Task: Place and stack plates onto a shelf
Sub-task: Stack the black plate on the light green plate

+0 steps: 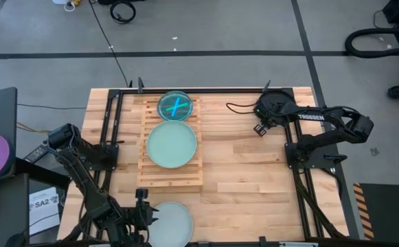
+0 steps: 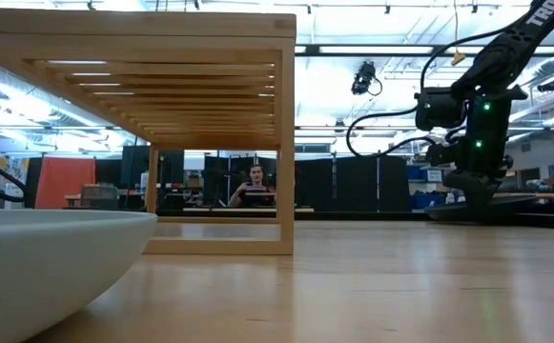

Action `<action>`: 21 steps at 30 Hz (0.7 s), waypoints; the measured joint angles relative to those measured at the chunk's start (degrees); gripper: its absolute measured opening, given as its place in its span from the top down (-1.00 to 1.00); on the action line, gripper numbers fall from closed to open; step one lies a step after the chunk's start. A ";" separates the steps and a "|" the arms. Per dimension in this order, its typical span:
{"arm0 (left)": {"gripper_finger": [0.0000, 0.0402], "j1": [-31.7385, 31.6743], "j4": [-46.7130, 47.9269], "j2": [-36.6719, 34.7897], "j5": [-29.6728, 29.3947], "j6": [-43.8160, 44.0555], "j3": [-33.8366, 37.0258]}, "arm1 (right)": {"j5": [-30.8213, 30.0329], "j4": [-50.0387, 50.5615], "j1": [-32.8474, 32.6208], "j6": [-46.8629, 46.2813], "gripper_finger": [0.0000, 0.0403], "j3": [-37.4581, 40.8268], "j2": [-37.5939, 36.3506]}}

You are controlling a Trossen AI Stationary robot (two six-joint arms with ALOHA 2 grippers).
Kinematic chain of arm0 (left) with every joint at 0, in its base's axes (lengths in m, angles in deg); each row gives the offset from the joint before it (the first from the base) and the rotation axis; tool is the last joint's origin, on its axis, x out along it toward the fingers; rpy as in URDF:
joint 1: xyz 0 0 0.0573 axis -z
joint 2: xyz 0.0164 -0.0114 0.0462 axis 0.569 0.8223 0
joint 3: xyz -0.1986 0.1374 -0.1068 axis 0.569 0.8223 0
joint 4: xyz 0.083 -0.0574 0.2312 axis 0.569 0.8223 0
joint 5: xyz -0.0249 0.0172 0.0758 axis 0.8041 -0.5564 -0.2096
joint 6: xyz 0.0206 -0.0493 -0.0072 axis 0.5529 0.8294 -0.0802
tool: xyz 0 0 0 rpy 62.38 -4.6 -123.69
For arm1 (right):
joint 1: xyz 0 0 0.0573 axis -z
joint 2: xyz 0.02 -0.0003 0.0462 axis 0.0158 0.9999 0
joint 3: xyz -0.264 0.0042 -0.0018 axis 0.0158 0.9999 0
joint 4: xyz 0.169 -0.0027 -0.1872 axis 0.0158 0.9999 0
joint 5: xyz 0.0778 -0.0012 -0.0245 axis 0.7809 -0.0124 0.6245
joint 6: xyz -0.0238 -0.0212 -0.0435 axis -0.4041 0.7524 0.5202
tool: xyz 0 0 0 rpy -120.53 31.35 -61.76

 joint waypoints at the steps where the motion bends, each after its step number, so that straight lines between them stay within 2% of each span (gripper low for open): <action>1: 0.34 0.00 -0.01 0.00 0.00 0.00 0.00 | -0.33 0.04 0.00 0.04 0.77 0.00 -0.02; 6: 0.34 0.00 -0.09 0.00 0.00 0.00 0.00 | -0.94 -0.09 -0.12 0.03 0.90 -0.11 -0.06; 21: 0.34 0.00 -0.46 0.00 0.00 0.02 0.00 | 0.55 -1.67 -5.98 -3.78 0.91 -1.56 0.00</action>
